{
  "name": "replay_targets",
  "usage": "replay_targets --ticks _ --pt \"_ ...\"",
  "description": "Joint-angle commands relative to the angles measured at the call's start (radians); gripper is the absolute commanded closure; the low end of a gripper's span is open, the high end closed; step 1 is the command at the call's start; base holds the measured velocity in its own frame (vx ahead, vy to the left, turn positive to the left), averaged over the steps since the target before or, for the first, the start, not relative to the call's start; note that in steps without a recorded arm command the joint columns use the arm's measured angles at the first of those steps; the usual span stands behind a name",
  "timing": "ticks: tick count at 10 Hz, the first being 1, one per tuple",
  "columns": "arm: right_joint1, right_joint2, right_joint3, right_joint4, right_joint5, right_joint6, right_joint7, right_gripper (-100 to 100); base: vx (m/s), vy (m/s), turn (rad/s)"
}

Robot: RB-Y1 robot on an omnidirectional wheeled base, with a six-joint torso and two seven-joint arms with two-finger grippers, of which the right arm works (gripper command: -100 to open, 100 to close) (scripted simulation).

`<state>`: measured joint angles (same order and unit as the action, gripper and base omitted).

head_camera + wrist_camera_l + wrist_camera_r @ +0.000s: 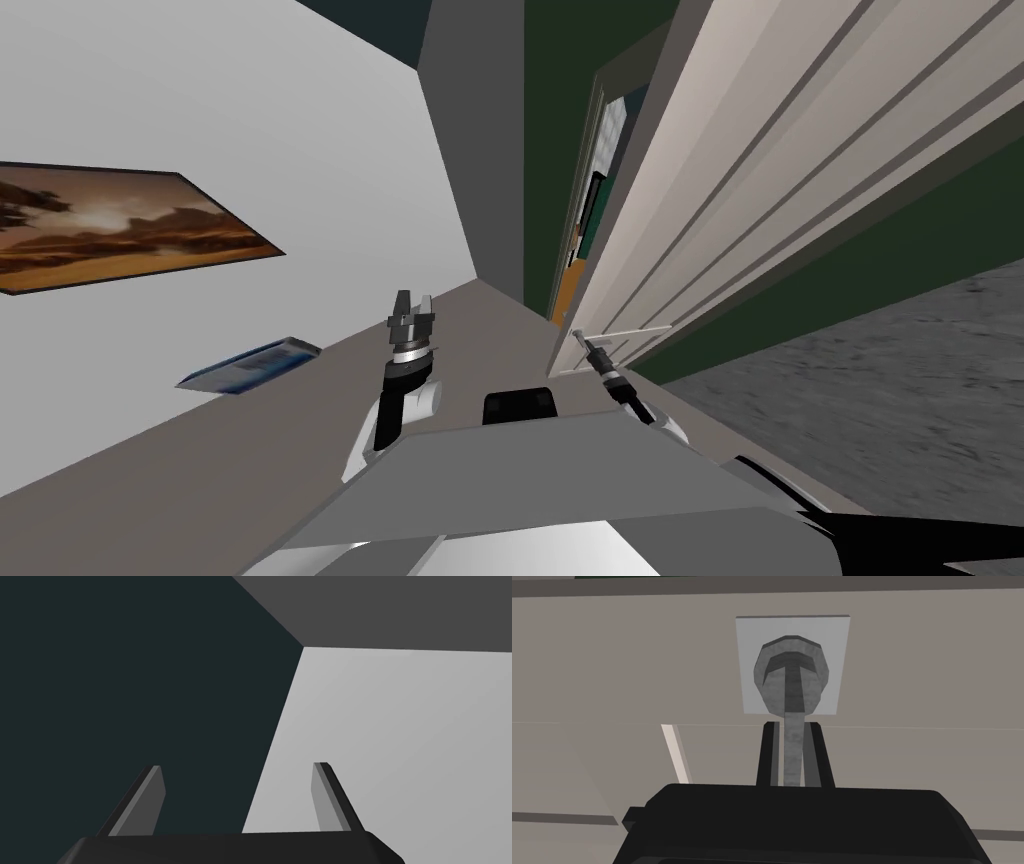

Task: Pull the door open

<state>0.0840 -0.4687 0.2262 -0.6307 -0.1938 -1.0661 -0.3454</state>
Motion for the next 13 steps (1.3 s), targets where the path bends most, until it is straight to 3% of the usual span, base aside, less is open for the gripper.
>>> replay_targets --ticks 1,2,4,8,9,13 --pt "0.01 -0.005 0.005 0.017 -0.004 -0.024 -0.011 100 -0.182 -0.064 0.221" --pt "0.01 -0.005 0.005 0.017 -0.004 -0.024 -0.011 100 -0.133 -0.048 0.094" --pt "0.018 -0.019 0.003 0.044 -0.015 -0.056 -0.024 100 -0.136 -0.052 0.218" --pt "0.027 -0.036 0.0 0.076 -0.027 -0.093 -0.039 100 -0.165 -0.068 0.164" --pt "0.024 -0.03 0.006 0.07 -0.022 -0.086 -0.038 100 -0.071 -0.022 0.039" --pt "0.046 -0.043 0.021 0.095 -0.027 -0.139 -0.05 100 -0.152 -0.059 0.147"
